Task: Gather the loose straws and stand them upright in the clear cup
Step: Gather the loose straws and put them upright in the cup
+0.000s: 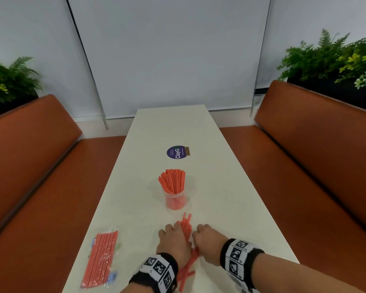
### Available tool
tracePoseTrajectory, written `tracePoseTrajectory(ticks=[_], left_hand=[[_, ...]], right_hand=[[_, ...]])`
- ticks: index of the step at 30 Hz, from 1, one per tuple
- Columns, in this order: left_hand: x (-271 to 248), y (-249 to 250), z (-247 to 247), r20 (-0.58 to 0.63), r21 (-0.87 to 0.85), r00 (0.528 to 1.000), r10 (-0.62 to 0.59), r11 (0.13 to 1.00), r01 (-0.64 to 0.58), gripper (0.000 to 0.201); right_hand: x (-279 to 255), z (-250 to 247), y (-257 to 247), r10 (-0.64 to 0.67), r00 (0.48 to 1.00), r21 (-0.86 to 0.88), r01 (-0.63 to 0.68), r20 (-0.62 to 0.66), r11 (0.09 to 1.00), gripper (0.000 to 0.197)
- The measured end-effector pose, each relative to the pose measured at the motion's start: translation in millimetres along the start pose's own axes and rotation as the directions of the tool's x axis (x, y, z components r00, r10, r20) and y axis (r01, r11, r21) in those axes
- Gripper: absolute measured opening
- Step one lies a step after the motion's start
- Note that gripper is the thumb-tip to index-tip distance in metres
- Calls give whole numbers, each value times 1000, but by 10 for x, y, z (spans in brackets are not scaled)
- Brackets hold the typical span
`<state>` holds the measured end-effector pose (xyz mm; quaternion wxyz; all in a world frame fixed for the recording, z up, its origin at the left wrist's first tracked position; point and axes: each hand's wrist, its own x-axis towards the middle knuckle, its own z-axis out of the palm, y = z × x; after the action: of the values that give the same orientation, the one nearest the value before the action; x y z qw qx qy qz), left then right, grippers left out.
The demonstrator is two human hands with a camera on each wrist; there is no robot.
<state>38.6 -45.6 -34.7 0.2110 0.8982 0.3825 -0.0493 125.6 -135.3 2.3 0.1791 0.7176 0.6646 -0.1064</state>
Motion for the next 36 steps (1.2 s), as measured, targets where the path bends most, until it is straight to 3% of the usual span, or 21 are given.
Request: tracePoseTrajectory(ticks=[3, 6, 11, 17, 21, 23, 26, 28, 31, 36], left_hand=[[-32, 29, 37, 32, -24, 999, -22, 999, 22, 72], [-71, 59, 82, 64, 66, 997, -42, 997, 37, 82], [-75, 61, 204, -15, 247, 999, -28, 969, 31, 53], [-35, 85, 197, -38, 271, 996, -77, 959, 85, 36], [22, 43, 46, 32, 73, 996, -86, 994, 84, 37], [12, 9, -77, 92, -103, 995, -34, 994, 44, 36], [-42, -38, -246, 72, -281, 995, 68, 959, -45, 26], [-93, -36, -349, 38, -395, 989, 144, 911, -118, 10], [-99, -7, -490, -12, -566, 979, 201, 806, -173, 18], [85, 91, -847, -153, -723, 970, 191, 648, -241, 30]], right_hand=[[128, -61, -16, 26, 999, 39, -24, -45, 999, 26], [193, -130, -20, 41, 997, 103, -35, -61, 994, 27], [227, -179, -12, 77, 996, 223, -64, -53, 973, 26], [138, -81, 88, 234, 971, 297, -212, -42, 931, 37], [104, -12, 192, 326, 945, 403, -302, 8, 864, 39], [133, 22, 239, 365, 930, 496, -340, 48, 799, 45], [206, 55, 262, 370, 927, 582, -337, 66, 740, 65], [248, 39, 241, 348, 937, 624, -297, 43, 723, 76], [321, -38, 213, 357, 934, 677, -245, -28, 694, 81], [509, -231, 333, 487, 861, 751, -225, -144, 621, 86]])
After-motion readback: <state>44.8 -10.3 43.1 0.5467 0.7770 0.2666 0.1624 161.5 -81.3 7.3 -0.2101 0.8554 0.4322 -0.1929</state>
